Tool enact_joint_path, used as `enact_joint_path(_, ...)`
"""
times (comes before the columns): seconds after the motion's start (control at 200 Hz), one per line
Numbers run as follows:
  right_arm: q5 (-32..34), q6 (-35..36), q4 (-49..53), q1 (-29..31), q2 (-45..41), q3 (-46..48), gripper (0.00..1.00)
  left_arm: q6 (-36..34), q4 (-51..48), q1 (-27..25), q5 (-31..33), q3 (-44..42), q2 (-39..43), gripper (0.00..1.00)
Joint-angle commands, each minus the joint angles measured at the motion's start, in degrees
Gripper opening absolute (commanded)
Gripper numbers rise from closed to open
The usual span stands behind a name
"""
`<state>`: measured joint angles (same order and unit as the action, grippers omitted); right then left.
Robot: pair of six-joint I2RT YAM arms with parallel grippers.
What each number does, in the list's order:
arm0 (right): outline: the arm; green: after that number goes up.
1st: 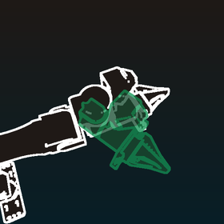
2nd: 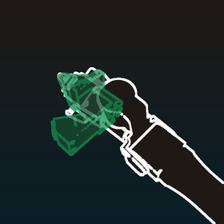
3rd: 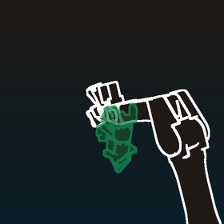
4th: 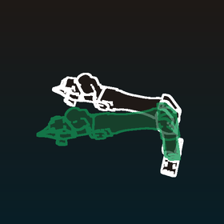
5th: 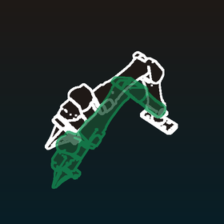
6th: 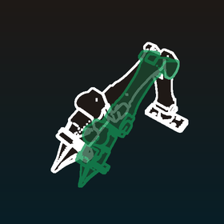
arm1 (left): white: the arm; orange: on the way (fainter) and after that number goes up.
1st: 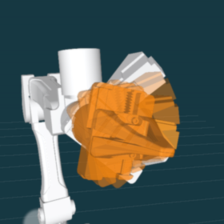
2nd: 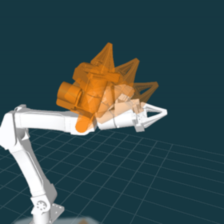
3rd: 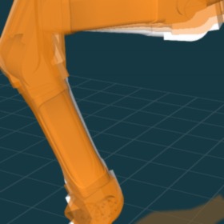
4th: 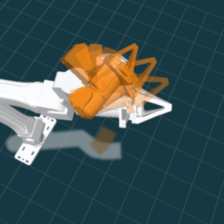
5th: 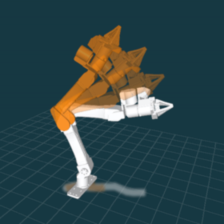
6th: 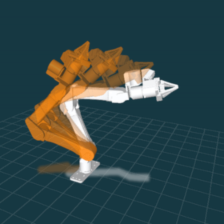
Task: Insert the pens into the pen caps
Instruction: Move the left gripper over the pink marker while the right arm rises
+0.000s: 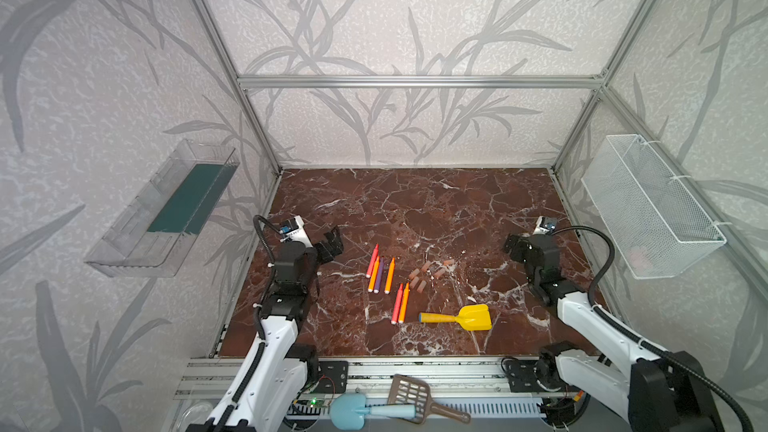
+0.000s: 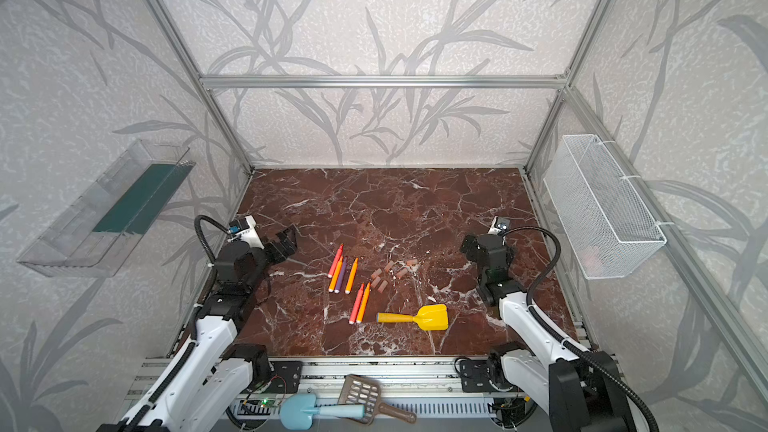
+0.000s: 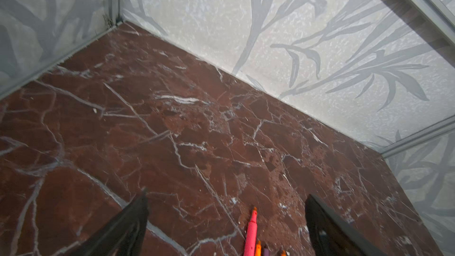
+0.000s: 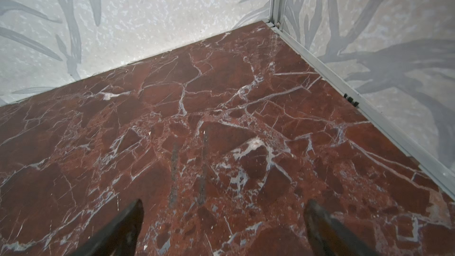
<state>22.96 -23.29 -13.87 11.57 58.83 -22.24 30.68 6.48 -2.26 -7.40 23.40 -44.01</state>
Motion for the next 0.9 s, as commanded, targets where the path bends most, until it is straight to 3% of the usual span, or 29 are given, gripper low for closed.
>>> enact_joint_path(0.0, 5.08, -7.38, 0.21, -0.19, -0.98, 1.50, 0.99, 6.18, -2.53, 0.14, -6.07, -0.22, 0.68, 0.99)
enact_joint_path(0.165, 6.59, -9.46, 0.94, -1.55, -2.21, 2.44, 0.99, 2.90, -8.84, 0.09, -14.14, 0.99, 1.51, 0.99)
enact_joint_path(0.265, 5.86, -10.46, 3.71, -1.55, -4.48, 2.44, 1.00, 0.89, -17.12, -0.65, -12.38, 2.45, 2.99, 0.86)
enact_joint_path(0.38, 0.93, -7.68, 0.92, -1.55, -6.38, 3.80, 0.77, -1.13, -26.43, -3.82, -6.19, 4.33, 4.27, 0.71)
enact_joint_path(0.46, 0.28, -7.58, 2.61, -1.54, -6.26, 3.03, 0.70, -1.93, -29.46, -7.44, -1.37, 4.59, 3.67, 0.64)
enact_joint_path(0.66, 0.15, -7.91, 6.82, -1.55, -4.65, 0.45, 0.68, -2.05, -25.32, -15.55, 2.30, 4.84, -3.93, 0.59)
enact_joint_path(0.895, 1.18, -8.44, 6.92, -1.55, -3.43, 0.03, 0.67, -3.00, -20.74, -20.47, 4.65, 9.45, -19.23, 0.56)
